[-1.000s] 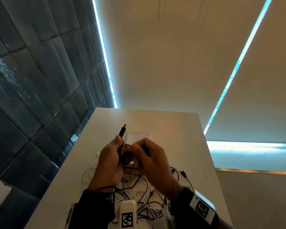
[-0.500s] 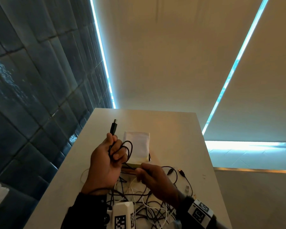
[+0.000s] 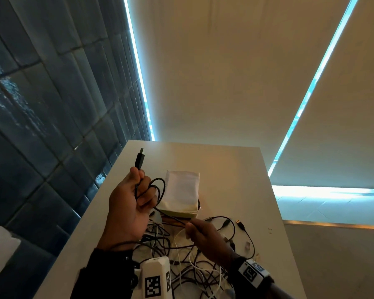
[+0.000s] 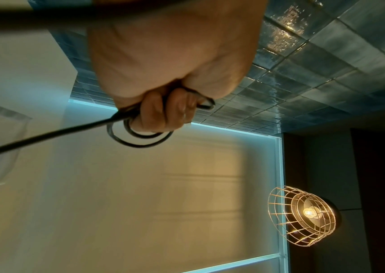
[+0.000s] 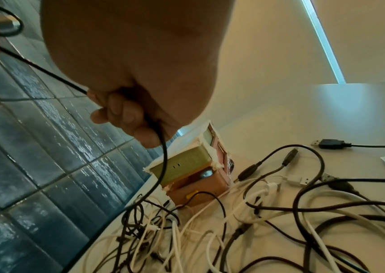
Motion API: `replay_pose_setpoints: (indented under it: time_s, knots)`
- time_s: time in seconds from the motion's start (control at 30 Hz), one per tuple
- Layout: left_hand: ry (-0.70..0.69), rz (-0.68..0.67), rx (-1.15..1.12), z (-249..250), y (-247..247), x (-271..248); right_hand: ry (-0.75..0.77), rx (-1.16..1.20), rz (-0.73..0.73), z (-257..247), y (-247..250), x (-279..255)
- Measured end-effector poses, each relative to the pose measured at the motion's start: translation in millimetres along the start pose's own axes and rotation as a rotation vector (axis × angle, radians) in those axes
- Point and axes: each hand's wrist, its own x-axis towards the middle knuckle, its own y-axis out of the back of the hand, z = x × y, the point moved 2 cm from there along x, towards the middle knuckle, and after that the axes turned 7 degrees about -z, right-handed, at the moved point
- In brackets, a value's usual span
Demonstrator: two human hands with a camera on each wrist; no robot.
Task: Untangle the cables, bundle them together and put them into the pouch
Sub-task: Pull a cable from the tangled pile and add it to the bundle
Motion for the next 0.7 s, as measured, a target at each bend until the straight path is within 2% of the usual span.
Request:
replay_pose_setpoints:
  time_s: [0.17,0.23,0.33,0.5,0.7]
  knots:
    - [-0.005,0.059,0.022,0,10,0,-0.056,-0.035,0.018,14,-3,0]
    - [-0.011,0.091,0.042,-6,13,-1,-0.099,-0.007,0.094,13,2,7]
    - [-0.009,0.141,0.069,-14,18,-1,-0.132,0.156,0.25,-14,19,19]
    - [0.051,0.175,0.077,-25,20,4,0.01,0.284,0.382,-75,39,32]
    - [0.067,0.12,0.05,-43,14,7,0.229,0.171,0.338,-122,28,36]
